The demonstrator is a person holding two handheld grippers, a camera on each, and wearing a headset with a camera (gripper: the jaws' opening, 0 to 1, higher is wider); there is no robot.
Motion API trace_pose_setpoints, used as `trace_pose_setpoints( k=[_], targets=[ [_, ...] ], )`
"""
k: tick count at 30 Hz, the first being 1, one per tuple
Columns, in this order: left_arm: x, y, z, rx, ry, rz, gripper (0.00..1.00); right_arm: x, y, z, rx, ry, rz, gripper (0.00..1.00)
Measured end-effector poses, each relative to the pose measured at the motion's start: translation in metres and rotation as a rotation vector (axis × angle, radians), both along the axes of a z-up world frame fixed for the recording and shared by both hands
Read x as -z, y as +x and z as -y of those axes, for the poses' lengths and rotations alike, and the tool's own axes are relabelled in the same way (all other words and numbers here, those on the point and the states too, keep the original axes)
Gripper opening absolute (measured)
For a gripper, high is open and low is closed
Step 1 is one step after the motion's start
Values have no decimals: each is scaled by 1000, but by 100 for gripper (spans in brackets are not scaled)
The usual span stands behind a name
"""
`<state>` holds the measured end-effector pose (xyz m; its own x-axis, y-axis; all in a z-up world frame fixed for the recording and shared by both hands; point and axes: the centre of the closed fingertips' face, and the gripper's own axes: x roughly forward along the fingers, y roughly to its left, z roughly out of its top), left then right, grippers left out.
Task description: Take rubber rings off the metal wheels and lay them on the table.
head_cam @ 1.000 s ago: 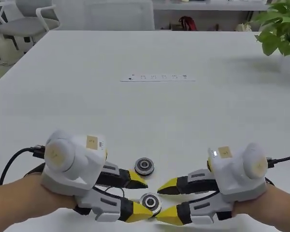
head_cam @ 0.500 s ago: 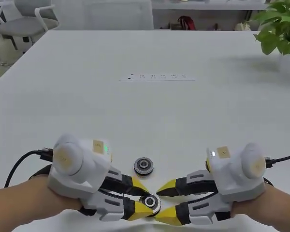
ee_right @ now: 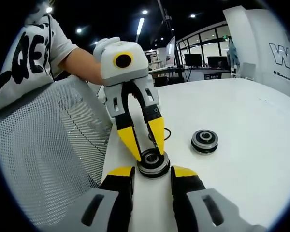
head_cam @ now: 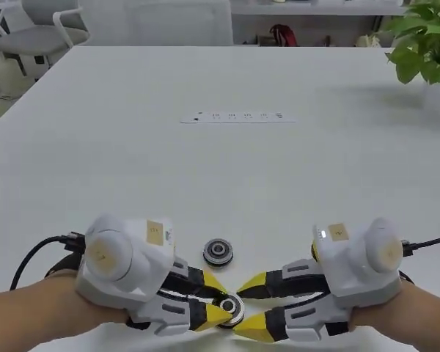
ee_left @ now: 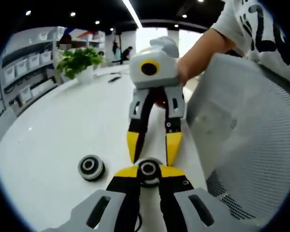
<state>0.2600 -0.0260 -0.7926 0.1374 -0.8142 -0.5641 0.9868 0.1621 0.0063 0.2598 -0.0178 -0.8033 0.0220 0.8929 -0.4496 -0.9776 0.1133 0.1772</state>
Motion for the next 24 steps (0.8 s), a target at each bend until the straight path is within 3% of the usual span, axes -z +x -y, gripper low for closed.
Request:
trace_pose_setpoints(
  k=[3, 24],
  targets=[
    [0, 0, 0, 2, 8, 20, 14, 1, 0, -1, -1, -2, 4, 27],
    [1, 1, -1, -22, -9, 16, 13, 4, 0, -3, -14, -16, 49, 24]
  ],
)
